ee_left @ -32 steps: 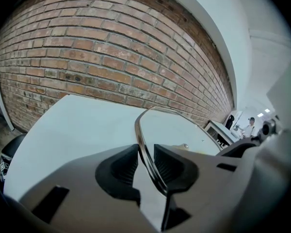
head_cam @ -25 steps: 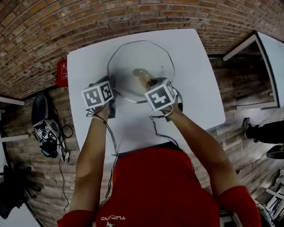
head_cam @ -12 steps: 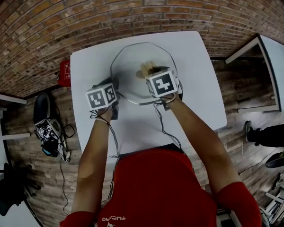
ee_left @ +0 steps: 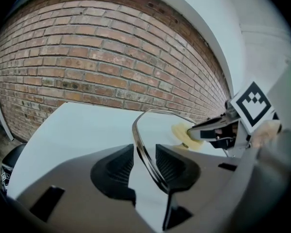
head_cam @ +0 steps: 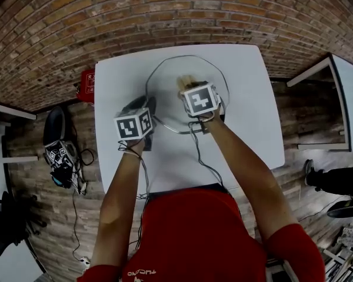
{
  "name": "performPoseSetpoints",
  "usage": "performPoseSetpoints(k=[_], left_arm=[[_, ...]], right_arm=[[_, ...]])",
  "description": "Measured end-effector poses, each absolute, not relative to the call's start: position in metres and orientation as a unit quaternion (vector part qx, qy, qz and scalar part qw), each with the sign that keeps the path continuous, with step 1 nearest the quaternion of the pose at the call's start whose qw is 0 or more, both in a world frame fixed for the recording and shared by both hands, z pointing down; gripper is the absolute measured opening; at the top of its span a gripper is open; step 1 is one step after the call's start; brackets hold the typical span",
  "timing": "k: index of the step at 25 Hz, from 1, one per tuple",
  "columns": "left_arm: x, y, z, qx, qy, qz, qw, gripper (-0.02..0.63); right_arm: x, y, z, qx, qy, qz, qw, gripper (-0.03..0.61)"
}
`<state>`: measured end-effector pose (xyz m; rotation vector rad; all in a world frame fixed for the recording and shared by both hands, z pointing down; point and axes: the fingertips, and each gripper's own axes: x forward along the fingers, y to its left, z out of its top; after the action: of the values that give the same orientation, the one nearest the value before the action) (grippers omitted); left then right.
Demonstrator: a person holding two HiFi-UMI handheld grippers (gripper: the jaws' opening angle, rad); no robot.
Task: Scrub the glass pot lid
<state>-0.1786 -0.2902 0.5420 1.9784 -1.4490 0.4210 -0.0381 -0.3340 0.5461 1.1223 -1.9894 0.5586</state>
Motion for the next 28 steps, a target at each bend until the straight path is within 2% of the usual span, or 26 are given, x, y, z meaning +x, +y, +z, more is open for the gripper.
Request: performPoseSetpoints(k=[2, 3, 5, 10, 15, 19, 24, 28], left_arm=[[-0.183, -0.29, 0.539, 0.754, -0.556, 0.155, 0.314, 0.147], [-0.186, -0.289, 0.536, 0.753, -0.56, 0.151, 0.311, 0.155], [-0.194, -0.288, 0.529, 0.752, -0.569, 0.137, 0.304, 0.17], [-0.211, -0.29, 0.484, 0.756, -0.602, 0.079, 0.244, 0.172], [-0.188, -0.284, 0.411, 0.802, -0.574, 0.008, 0.163, 0.167], [-0.159, -0.273, 0.362, 0.831, -0.546, -0.014, 0.102, 0.074], [-0.132, -0.265, 0.326, 0.848, -0.528, -0.007, 0.042, 0.034], [-0.123, -0.261, 0.316, 0.853, -0.522, -0.006, 0.026, 0.026]], right_arm=[[-0.04, -0.336, 0.543, 0.438, -0.79, 0.222, 0.368, 0.059], [-0.04, -0.336, 0.541, 0.436, -0.795, 0.225, 0.357, 0.101], [-0.039, -0.335, 0.533, 0.434, -0.804, 0.232, 0.334, 0.133], [-0.038, -0.335, 0.5, 0.435, -0.839, 0.196, 0.264, 0.137], [-0.048, -0.324, 0.428, 0.418, -0.891, 0.106, 0.142, 0.13], [-0.054, -0.307, 0.378, 0.408, -0.908, 0.054, 0.074, 0.063], [-0.062, -0.29, 0.337, 0.393, -0.919, 0.019, 0.03, 0.044], [-0.066, -0.278, 0.318, 0.382, -0.924, 0.006, 0.01, 0.035]])
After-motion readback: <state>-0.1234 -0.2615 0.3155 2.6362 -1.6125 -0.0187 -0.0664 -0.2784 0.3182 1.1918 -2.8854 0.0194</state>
